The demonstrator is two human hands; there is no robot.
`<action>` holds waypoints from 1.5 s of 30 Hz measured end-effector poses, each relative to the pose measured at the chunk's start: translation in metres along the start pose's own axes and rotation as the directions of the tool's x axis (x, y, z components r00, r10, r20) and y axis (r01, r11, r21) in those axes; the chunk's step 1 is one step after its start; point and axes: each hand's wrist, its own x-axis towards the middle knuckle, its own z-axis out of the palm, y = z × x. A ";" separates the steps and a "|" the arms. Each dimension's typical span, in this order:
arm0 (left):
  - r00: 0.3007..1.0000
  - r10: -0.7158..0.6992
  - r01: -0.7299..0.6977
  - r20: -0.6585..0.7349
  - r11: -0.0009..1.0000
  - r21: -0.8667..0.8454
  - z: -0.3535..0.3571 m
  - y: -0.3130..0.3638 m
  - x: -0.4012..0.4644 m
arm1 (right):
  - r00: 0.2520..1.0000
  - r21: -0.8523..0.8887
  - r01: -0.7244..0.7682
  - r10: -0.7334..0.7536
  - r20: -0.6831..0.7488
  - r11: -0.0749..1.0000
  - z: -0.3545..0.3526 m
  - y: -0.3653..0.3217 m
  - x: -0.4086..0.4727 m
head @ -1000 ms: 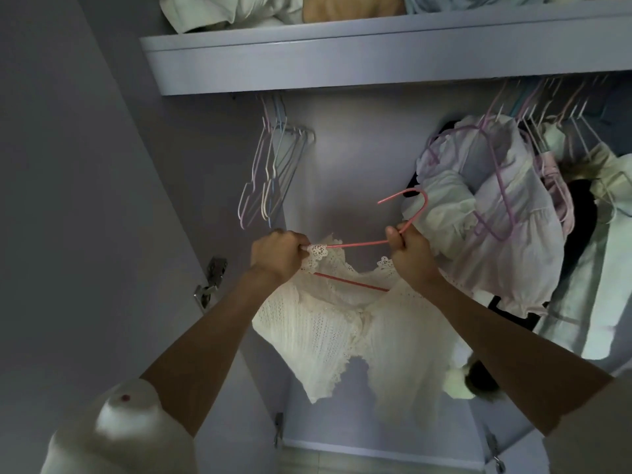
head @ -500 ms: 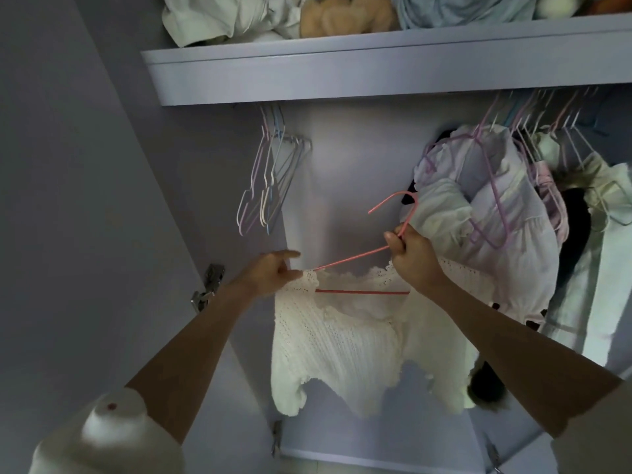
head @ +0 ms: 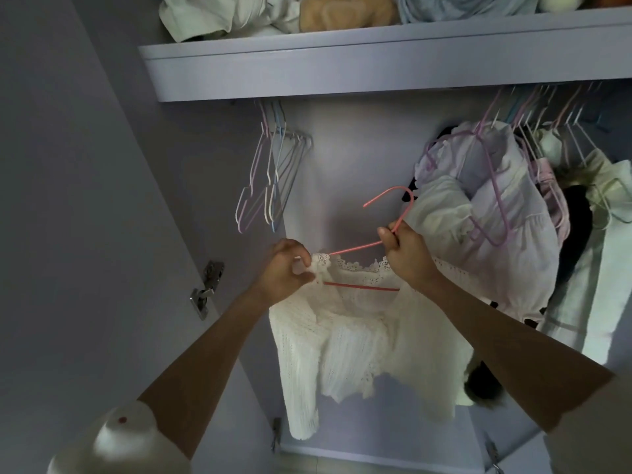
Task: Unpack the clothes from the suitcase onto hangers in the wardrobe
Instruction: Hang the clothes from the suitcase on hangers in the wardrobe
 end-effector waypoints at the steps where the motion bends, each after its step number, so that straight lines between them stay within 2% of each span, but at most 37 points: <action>1: 1.000 -0.015 0.016 -0.018 0.996 0.088 -0.001 0.000 -0.001 | 1.000 0.025 0.004 -0.004 -0.005 1.000 0.000 -0.002 0.000; 3: 0.997 -0.071 0.066 0.013 0.971 0.230 -0.005 0.006 0.000 | 1.000 0.054 0.013 -0.013 -0.007 0.998 -0.001 -0.006 0.001; 5: 0.996 -0.013 -0.026 0.091 0.909 0.417 -0.006 0.013 0.000 | 1.000 0.075 0.026 -0.026 0.000 0.997 -0.002 -0.009 0.001; 7: 0.993 0.073 -0.108 0.090 0.869 0.483 -0.004 0.016 -0.001 | 1.000 0.123 0.027 -0.027 0.004 0.992 -0.002 -0.011 0.001; 10: 0.990 0.128 -0.088 -0.064 0.899 0.428 0.001 0.007 -0.004 | 0.999 0.210 0.002 -0.010 0.033 0.978 -0.003 -0.009 0.000; 13: 0.961 0.152 -0.070 -0.230 0.942 0.330 -0.004 -0.007 -0.004 | 0.996 0.212 -0.055 0.039 0.078 0.976 -0.006 0.005 -0.005; 15: 0.955 0.123 -0.036 -0.270 0.951 0.306 -0.010 -0.015 -0.005 | 0.990 0.163 -0.127 0.116 0.075 0.978 -0.010 0.020 -0.007; 18: 0.953 0.063 0.030 -0.298 0.954 0.299 -0.016 -0.018 -0.005 | 0.982 0.000 -0.170 0.170 0.078 0.985 -0.015 0.046 -0.008; 22: 0.958 -0.014 0.105 -0.286 0.946 0.307 -0.021 -0.025 -0.004 | 0.979 -0.053 -0.201 0.201 0.010 0.978 -0.021 0.068 -0.009; 25: 0.968 -0.033 0.111 -0.249 0.946 0.304 -0.024 -0.031 -0.004 | 0.957 -0.166 -0.245 0.266 0.118 0.955 -0.023 0.073 -0.008; 28: 0.976 -0.026 0.095 -0.216 0.944 0.317 -0.023 -0.035 -0.007 | 0.944 -0.309 -0.164 0.239 0.226 0.937 -0.027 0.081 -0.010; 33: 0.988 -0.012 0.060 -0.157 0.950 0.306 -0.024 -0.039 -0.011 | 0.931 -0.443 0.010 0.154 0.331 0.896 -0.041 0.085 -0.005; 36: 0.992 -0.007 0.041 -0.122 0.962 0.272 -0.023 -0.039 -0.013 | 0.941 -0.407 0.101 0.045 0.334 0.908 -0.043 0.074 0.002; 40: 0.996 0.007 0.009 -0.094 0.987 0.163 -0.017 -0.033 -0.015 | 0.984 -0.223 0.143 -0.114 0.136 0.964 -0.032 0.056 0.003; 42: 0.995 -0.018 0.031 -0.098 0.991 0.128 -0.015 -0.029 -0.013 | 0.989 -0.160 0.126 -0.110 0.102 0.979 -0.027 0.051 0.000; 45: 0.991 -0.062 0.071 -0.115 0.994 0.078 -0.011 -0.026 -0.007 | 0.985 -0.126 0.097 -0.077 0.155 0.987 -0.021 0.045 0.003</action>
